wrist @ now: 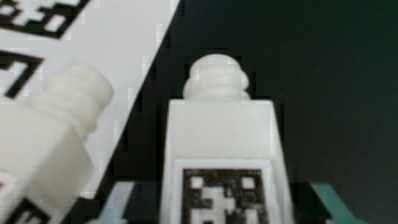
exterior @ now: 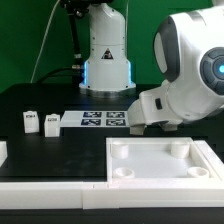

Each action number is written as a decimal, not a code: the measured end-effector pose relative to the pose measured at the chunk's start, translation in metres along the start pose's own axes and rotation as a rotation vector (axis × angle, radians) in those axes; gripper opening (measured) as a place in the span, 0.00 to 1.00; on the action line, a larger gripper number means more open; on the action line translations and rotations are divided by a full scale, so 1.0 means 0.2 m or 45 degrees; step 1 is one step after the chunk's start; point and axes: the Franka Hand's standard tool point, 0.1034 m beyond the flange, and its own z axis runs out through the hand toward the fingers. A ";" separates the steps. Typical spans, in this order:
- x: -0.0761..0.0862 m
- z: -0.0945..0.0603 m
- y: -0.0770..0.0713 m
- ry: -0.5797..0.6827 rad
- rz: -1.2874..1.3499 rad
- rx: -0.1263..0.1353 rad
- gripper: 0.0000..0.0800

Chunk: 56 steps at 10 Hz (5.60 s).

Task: Assemble one leg

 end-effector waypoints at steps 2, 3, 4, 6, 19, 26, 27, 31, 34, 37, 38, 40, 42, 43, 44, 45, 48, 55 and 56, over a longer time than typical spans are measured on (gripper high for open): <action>-0.07 -0.17 -0.01 0.003 -0.003 -0.008 0.35; -0.09 -0.22 -0.01 0.014 -0.001 -0.010 0.35; -0.10 -0.27 -0.01 0.051 0.003 -0.016 0.35; -0.07 -0.27 -0.01 0.114 0.003 -0.016 0.35; 0.03 -0.85 0.13 1.277 -0.062 -0.066 0.35; 0.11 -0.94 0.15 1.502 -0.062 -0.071 0.35; 0.11 -0.94 0.17 1.583 -0.067 -0.085 0.35; 0.20 -1.19 0.20 1.778 -0.142 -0.153 0.35; 0.30 -1.31 0.20 1.802 -0.216 -0.204 0.35; 0.32 -1.30 0.20 1.798 -0.239 -0.221 0.35; 0.32 -1.30 0.20 1.797 -0.239 -0.221 0.35; 0.36 -1.27 0.23 1.839 -0.241 -0.235 0.35; 0.40 -1.26 0.23 1.839 -0.237 -0.228 0.35; 0.42 -1.26 0.23 1.839 -0.236 -0.226 0.35; 0.43 -1.27 0.23 1.839 -0.237 -0.224 0.35; 0.43 -1.26 0.23 1.838 -0.237 -0.224 0.35; 0.46 -1.23 0.24 1.839 -0.232 -0.220 0.35; 0.46 -1.27 0.25 1.916 -0.222 -0.231 0.35; 0.44 -1.27 0.25 1.895 -0.223 -0.230 0.35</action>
Offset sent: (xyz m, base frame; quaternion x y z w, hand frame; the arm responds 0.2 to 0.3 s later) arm 0.0196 0.0055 0.0420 -0.0185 0.0715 0.0186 0.9971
